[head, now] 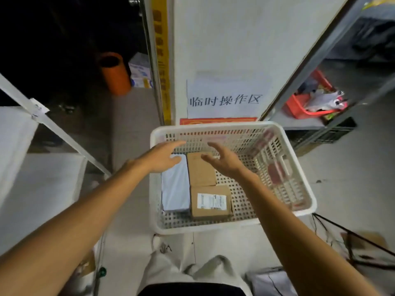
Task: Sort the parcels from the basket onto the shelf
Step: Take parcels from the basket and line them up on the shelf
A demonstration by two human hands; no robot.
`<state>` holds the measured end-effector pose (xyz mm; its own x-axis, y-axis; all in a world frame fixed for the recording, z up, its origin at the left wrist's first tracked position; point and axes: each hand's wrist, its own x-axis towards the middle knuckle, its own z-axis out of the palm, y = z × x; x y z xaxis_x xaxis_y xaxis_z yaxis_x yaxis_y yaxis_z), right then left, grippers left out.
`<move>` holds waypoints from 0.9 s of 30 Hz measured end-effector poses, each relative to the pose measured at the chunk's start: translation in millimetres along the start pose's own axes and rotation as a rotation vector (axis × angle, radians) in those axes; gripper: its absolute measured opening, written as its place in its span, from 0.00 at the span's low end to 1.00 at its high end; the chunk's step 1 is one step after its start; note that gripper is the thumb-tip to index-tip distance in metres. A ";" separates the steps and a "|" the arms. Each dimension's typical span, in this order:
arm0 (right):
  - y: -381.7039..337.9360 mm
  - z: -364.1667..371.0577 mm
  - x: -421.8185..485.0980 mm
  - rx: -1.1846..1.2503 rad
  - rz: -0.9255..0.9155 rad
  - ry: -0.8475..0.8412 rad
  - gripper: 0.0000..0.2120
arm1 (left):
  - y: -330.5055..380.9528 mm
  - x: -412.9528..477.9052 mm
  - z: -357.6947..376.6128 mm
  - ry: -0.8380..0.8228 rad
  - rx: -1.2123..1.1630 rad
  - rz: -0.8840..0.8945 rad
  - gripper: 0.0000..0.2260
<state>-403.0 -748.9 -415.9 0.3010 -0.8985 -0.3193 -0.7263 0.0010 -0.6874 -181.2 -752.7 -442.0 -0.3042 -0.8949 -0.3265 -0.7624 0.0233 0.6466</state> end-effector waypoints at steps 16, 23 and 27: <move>236.4 58.8 87.1 -0.025 0.372 -0.388 0.27 | -74.8 104.2 209.7 -0.129 -0.236 -0.437 0.18; 305.7 109.8 85.7 0.017 0.509 -0.378 0.31 | -85.2 109.9 287.2 -0.220 -0.207 -0.566 0.27; 321.1 124.3 78.4 0.228 0.642 -0.303 0.40 | -73.5 119.4 304.4 -0.147 -0.091 -0.617 0.36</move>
<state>-535.9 -764.5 -742.7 0.0419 -0.5302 -0.8468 -0.6804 0.6055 -0.4128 -335.3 -725.6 -738.4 0.0947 -0.6607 -0.7446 -0.7727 -0.5203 0.3635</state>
